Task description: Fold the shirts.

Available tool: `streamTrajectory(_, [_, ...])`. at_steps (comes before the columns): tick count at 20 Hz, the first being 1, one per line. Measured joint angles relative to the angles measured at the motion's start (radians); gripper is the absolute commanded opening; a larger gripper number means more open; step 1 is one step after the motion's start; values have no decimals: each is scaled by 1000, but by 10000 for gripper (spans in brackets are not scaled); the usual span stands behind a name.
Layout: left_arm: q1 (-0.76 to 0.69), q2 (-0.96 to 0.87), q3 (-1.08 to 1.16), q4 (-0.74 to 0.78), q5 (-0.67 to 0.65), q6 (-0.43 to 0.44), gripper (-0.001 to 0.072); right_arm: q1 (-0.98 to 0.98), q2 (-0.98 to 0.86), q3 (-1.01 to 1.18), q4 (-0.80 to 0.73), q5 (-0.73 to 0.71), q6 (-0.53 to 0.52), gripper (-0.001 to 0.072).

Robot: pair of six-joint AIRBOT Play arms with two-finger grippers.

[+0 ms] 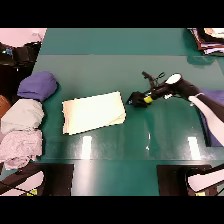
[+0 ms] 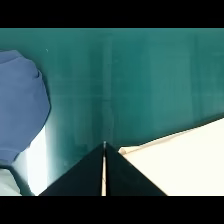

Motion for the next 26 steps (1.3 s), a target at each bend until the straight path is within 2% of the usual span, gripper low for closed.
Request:
streamTrajectory(2, [0,-1,-8,-1,3,0,28,47,-64,42,66,1,-8,682])
streamTrajectory(5, [0,-4,-16,-2,-2,0,28,121,-156,132,112,5,-13,378])
streamTrajectory(6, [0,-5,-18,-3,-3,0,28,145,-181,164,119,5,-16,240])
streamTrajectory(7, [0,-5,-18,-4,-9,0,28,164,-201,190,123,5,-20,45])
streamTrajectory(8, [0,-6,-19,-4,-10,0,27,179,-216,215,128,11,-26,14])
streamTrajectory(12, [-39,-5,-21,-4,-20,2,28,178,-231,283,138,30,-48,13])
streamTrajectory(16, [-140,-6,-21,-4,-16,5,28,54,-143,304,69,40,-41,14])
streamTrajectory(22, [-304,-6,-21,-5,32,6,28,-350,86,311,-156,44,57,13])
streamTrajectory(26, [-377,-6,-21,-5,96,5,28,-645,185,311,-232,41,98,13])
